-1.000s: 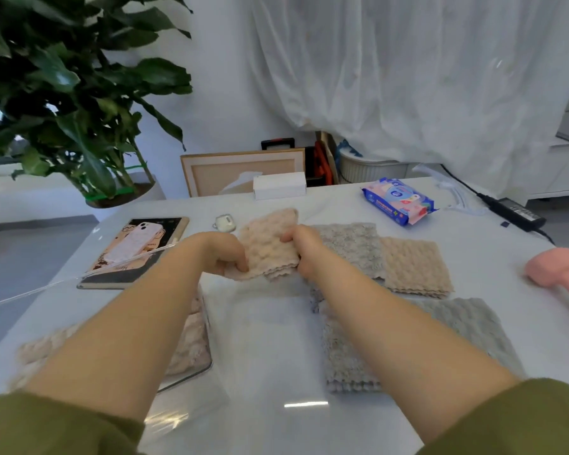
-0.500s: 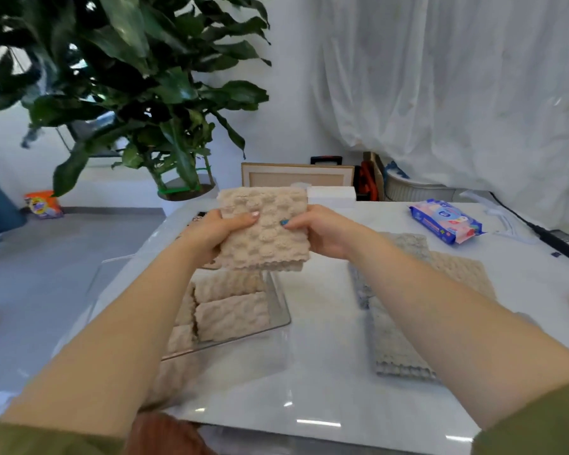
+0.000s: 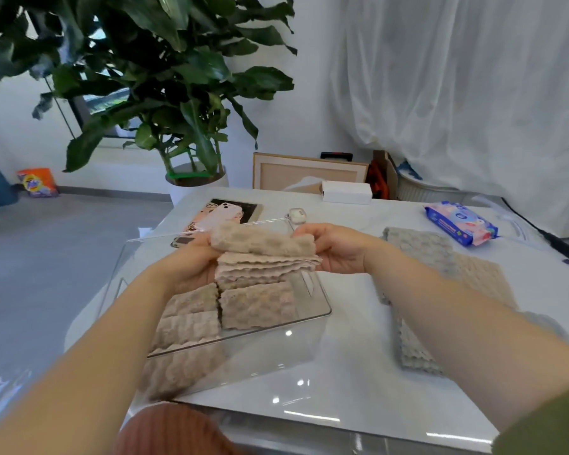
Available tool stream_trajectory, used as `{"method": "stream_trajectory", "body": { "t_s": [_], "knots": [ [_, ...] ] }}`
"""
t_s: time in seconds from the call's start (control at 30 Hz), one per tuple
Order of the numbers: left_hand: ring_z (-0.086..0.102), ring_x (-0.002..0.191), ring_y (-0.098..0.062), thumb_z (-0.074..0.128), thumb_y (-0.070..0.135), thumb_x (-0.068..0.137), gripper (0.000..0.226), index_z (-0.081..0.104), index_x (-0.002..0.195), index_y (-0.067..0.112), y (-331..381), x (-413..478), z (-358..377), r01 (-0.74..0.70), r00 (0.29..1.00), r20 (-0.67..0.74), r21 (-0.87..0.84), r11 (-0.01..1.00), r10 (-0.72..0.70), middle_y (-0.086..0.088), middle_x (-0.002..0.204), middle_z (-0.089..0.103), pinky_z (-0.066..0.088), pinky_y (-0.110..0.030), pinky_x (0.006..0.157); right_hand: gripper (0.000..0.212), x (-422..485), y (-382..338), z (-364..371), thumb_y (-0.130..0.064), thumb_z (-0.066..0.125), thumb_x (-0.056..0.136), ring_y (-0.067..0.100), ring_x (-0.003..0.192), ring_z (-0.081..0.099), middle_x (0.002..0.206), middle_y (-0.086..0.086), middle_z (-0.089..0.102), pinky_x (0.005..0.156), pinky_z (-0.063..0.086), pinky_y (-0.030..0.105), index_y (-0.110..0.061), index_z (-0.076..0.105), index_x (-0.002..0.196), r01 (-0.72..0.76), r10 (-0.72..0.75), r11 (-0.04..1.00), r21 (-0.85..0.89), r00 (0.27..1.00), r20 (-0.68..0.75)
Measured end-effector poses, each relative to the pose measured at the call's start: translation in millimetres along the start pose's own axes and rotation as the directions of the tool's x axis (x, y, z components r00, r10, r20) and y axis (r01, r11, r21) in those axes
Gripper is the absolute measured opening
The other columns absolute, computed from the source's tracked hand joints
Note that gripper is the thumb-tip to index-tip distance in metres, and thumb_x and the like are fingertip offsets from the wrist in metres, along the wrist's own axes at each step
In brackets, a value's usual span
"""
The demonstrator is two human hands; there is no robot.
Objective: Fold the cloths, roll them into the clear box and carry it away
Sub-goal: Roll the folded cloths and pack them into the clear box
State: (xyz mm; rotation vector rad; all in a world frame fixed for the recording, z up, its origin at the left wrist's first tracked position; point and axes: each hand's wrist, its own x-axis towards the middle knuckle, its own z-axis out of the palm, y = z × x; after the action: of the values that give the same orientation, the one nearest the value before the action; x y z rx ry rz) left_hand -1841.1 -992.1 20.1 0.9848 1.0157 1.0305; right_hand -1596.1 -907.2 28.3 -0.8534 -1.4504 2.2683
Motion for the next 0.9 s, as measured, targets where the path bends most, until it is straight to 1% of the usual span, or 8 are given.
{"method": "stream_trajectory", "body": {
  "t_s": [0.07,0.2,0.3,0.37,0.5,0.6,0.77,0.9],
  "knots": [
    [0.07,0.073,-0.018,0.044,-0.01,0.085,0.03,0.065,0.091,0.011,-2.5,-0.4,-5.7,0.102,0.992,0.08,-0.038,0.994,-0.098,-0.012,0.089,0.069,0.058,-0.026,0.059,0.057,1.7,-4.7,-1.2,0.024,0.023,0.08,0.023,0.077,0.064,0.089,0.013,0.062,0.07,0.058,0.03,-0.009,0.069,0.071,-0.085,0.078,0.964,-0.251,0.996,-0.038],
    [0.058,0.058,-0.007,0.024,-0.025,0.081,0.047,0.056,0.078,0.01,-22.2,9.5,-12.2,0.246,0.928,0.088,0.584,0.774,-0.361,-0.006,0.082,0.051,0.047,-0.016,0.048,0.046,17.9,-11.3,22.4,0.016,0.033,0.079,0.035,0.094,0.059,0.115,0.016,0.057,0.095,0.051,0.042,-0.011,0.071,0.081,-0.248,0.277,0.528,-0.812,0.954,-0.111],
    [0.055,0.06,-0.006,0.035,-0.021,0.082,0.042,0.06,0.086,0.012,-33.7,18.1,-3.0,0.241,0.856,0.082,0.81,0.534,-0.511,-0.004,0.082,0.045,0.048,-0.013,0.054,0.023,45.3,9.9,48.5,0.003,0.051,0.085,0.036,0.106,0.061,0.126,0.022,0.056,0.092,0.054,0.04,-0.004,0.069,0.097,-0.327,0.434,0.123,-0.937,0.867,-0.246],
    [0.059,0.053,-0.003,0.042,-0.021,0.083,0.037,0.059,0.089,0.011,-41.3,22.1,-1.2,0.269,0.834,0.062,0.823,0.501,-0.548,-0.004,0.077,0.047,0.052,-0.015,0.055,0.027,61.7,32.1,52.0,-0.004,0.058,0.085,0.036,0.108,0.061,0.125,0.022,0.054,0.09,0.054,0.043,0.001,0.065,0.11,-0.361,0.474,-0.042,-0.932,0.814,-0.337],
    [0.066,0.055,-0.011,0.05,-0.016,0.083,0.025,0.048,0.086,0.009,-49.6,24.1,-18.7,0.293,0.906,-0.042,0.78,0.553,-0.421,-0.009,0.08,0.058,0.054,-0.021,0.05,0.026,68.1,51.1,52.5,-0.002,0.044,0.088,0.038,0.098,0.065,0.115,0.026,0.062,0.087,0.054,0.048,0.004,0.065,0.101,-0.424,0.443,-0.025,-0.906,0.807,-0.39],
    [0.059,0.043,-0.015,0.048,-0.01,0.083,0.031,0.038,0.066,0.013,-47.5,28.5,-27.1,0.226,0.954,-0.075,0.819,0.527,-0.292,-0.006,0.052,0.06,0.043,-0.021,0.039,0.027,68.0,55.7,51.8,-0.005,0.04,0.09,0.033,0.086,0.06,0.106,0.023,0.062,0.088,0.054,0.047,0.004,0.063,0.102,-0.443,0.43,-0.018,-0.896,0.806,-0.407],
    [0.052,0.045,-0.015,0.051,-0.003,0.079,0.025,0.04,0.067,0.016,-47.0,29.3,-29.3,0.229,0.876,-0.061,0.926,0.302,-0.479,-0.002,0.056,0.054,0.036,-0.022,0.044,0.029,66.4,57.6,53.7,-0.005,0.046,0.094,0.034,0.101,0.058,0.126,0.019,0.053,0.064,0.051,0.031,0.003,0.061,0.117,-0.332,0.389,-0.158,-0.93,0.845,-0.367],
    [0.048,0.065,-0.012,0.058,0.011,0.088,0.009,0.053,0.084,0.016,-41.0,33.7,-32.3,0.147,0.983,-0.07,0.855,0.497,-0.171,-0.003,0.086,0.056,0.04,-0.023,0.059,0.029,66.0,63.1,54.1,-0.006,0.046,0.094,0.032,0.104,0.059,0.126,0.018,0.054,0.083,0.052,0.036,0.002,0.059,0.119,-0.299,0.345,-0.181,-0.937,0.873,-0.345]
  ]
}}
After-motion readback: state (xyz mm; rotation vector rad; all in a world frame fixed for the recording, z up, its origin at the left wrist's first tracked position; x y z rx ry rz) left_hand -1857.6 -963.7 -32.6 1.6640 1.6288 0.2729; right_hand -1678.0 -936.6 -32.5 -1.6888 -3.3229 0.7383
